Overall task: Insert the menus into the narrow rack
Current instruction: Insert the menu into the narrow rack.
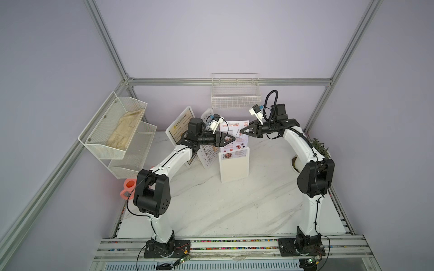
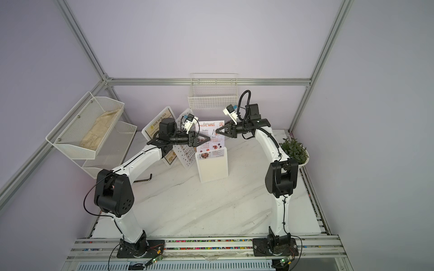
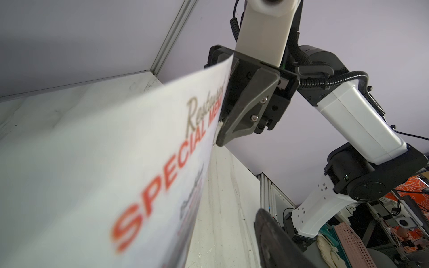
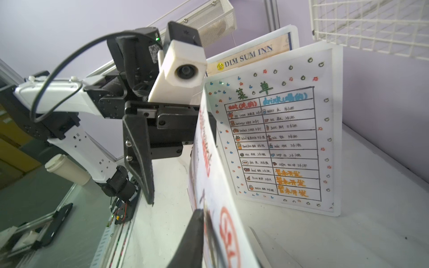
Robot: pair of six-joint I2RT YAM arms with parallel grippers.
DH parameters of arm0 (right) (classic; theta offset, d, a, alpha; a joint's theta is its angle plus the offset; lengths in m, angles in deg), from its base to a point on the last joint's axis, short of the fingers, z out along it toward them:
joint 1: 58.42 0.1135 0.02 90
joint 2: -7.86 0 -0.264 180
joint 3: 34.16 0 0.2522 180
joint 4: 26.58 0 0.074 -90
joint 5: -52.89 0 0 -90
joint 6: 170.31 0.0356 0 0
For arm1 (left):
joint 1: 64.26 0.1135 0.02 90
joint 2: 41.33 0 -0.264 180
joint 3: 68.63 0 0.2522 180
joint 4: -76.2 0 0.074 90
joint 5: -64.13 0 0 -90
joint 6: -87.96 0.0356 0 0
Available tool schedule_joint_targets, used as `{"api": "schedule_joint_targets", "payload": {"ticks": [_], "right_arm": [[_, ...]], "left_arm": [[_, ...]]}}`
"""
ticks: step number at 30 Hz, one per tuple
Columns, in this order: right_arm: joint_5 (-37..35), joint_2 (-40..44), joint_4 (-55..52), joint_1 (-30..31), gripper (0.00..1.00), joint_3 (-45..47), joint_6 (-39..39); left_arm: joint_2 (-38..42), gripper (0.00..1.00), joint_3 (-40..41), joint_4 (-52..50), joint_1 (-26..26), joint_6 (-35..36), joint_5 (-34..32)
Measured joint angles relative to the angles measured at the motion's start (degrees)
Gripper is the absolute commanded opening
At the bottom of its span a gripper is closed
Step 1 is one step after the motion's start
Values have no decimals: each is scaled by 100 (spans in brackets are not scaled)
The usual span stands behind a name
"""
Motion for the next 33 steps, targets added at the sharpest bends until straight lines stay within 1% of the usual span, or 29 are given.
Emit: {"api": "schedule_joint_targets", "payload": {"ticks": [3,6,14,16,18,23,26,29,33], "right_arm": [[-26,0,-28,2,42,-22,-2],[-55,0,17,0,46,-26,85],[-151,79,649,2,48,262,595],[-219,94,802,20,49,372,723],[-319,122,946,24,49,474,833],[-883,293,1161,37,49,719,1045],[-1388,424,1209,98,49,791,1158],[-2011,560,1226,271,50,831,1338],[-2979,702,1180,684,50,828,1532]], "left_arm": [[0,58,7,4,9,-7,-24],[9,56,11,4,9,-4,-50],[306,55,155,66,15,-2,-109],[391,58,229,105,15,0,-133],[455,62,293,101,15,35,-181],[481,65,310,-39,15,144,-315],[481,65,310,-98,15,155,-374],[481,64,310,-133,13,157,-398],[481,61,310,-142,-2,177,-413]]}}
